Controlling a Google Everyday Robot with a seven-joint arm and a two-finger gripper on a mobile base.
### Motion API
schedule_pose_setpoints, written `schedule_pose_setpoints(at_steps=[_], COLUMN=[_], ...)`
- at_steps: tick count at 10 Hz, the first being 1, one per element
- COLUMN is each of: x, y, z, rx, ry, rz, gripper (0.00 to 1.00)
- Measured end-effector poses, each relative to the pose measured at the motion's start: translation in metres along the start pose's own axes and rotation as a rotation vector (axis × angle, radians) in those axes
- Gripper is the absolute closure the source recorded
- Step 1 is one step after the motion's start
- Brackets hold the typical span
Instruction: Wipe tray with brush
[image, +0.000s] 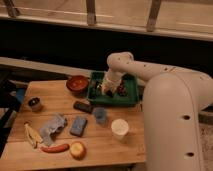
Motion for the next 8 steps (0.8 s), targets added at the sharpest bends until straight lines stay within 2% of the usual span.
schedule_pose_setpoints(at_steps=[3, 5, 7, 8], x=[0.020, 0.010, -0.005, -0.014], y=[-0.039, -0.060, -0.057, -0.047], z=[-0.012, -0.019, -0.020, -0.018], rx=[0.065, 0.087, 0.099, 0.105], ry=[0.008, -0.007, -0.021, -0.027], rz=[0.058, 0.091, 0.084, 0.070], gripper=[1.00, 1.00, 1.00, 1.00])
